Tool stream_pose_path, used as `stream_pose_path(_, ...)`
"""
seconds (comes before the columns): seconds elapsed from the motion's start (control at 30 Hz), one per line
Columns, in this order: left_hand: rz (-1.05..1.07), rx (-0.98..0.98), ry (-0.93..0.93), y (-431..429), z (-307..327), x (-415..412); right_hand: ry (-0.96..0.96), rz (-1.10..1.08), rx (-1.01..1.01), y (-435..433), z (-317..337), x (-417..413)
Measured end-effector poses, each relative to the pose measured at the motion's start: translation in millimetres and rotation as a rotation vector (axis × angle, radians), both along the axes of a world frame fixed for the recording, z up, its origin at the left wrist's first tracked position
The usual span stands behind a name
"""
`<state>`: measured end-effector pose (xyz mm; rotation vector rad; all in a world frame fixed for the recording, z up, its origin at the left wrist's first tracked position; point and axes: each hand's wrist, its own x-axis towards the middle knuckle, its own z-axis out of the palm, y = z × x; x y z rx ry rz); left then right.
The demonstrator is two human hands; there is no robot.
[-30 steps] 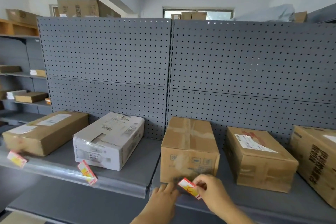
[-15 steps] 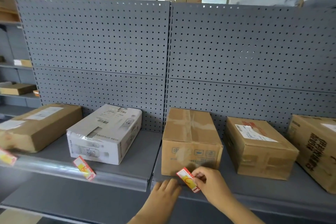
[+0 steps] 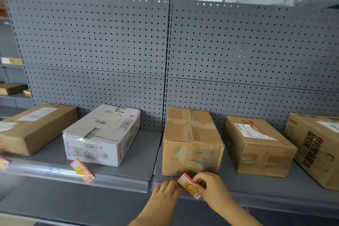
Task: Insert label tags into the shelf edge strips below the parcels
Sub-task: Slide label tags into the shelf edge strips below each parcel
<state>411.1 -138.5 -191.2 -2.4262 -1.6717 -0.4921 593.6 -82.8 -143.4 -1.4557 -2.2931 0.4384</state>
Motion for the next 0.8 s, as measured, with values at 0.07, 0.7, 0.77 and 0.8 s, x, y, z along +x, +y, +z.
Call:
stream_pose_path(0.07, -0.025, 0.006, 0.008, 0, 0, -2, 0.018, 0.004, -0.012, 1, -1, 1)
stream_pose_path(0.7, -0.285, 0.112, 0.035, 35, 55, 101, -0.006, -0.117, 0.089, -34, 40, 97)
stream_pose_path(0.77, -0.351, 0.067, -0.002, 38, 66, 132, -0.002, -0.156, 0.091, -42, 47, 125)
stream_pose_path(0.8, -0.374, 0.041, -0.034, 38, 72, 147, 0.000, -0.180, 0.092, -46, 49, 141)
